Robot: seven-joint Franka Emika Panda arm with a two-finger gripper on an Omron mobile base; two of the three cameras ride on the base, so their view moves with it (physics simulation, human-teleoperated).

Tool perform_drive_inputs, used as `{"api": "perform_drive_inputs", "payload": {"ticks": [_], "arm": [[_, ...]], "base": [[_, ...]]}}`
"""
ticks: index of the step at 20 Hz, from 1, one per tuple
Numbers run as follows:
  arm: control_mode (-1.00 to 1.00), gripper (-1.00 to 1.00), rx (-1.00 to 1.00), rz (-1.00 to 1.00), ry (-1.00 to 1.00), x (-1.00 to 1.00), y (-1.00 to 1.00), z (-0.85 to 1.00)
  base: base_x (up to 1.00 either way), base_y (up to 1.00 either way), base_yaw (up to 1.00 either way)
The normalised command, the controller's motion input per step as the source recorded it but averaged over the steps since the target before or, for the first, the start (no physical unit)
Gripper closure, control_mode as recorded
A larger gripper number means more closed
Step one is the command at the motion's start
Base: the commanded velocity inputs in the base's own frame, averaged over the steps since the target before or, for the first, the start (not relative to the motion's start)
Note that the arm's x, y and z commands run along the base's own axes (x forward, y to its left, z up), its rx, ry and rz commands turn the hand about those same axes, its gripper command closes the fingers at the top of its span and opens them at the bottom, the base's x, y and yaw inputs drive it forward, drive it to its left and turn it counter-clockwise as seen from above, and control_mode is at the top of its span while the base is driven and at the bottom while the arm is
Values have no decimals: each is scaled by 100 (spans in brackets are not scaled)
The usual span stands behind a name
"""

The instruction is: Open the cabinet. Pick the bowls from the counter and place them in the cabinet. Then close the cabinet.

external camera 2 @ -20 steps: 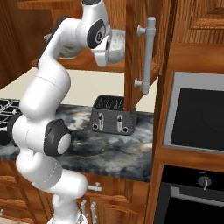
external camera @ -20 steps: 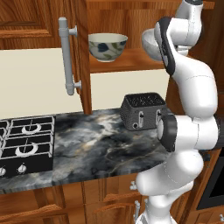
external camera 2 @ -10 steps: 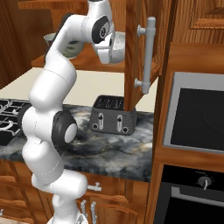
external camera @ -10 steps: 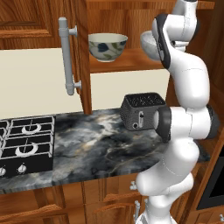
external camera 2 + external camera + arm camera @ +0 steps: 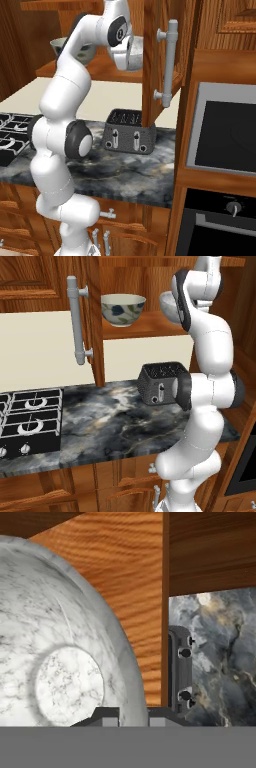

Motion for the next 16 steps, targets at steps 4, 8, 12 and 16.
{"api": "perform_drive_inputs", "payload": {"ticks": [4,8,12,16], "arm": [[-100,-100,0,0,2,23,0,-33],[-100,-100,0,0,-1,6,0,-3],[-100,-100,0,0,-3,0,0,0],[-100,-100,0,0,-2,0,0,0]], "base": [[0,0,0],[0,0,0],[0,0,0],[0,0,0]]}}
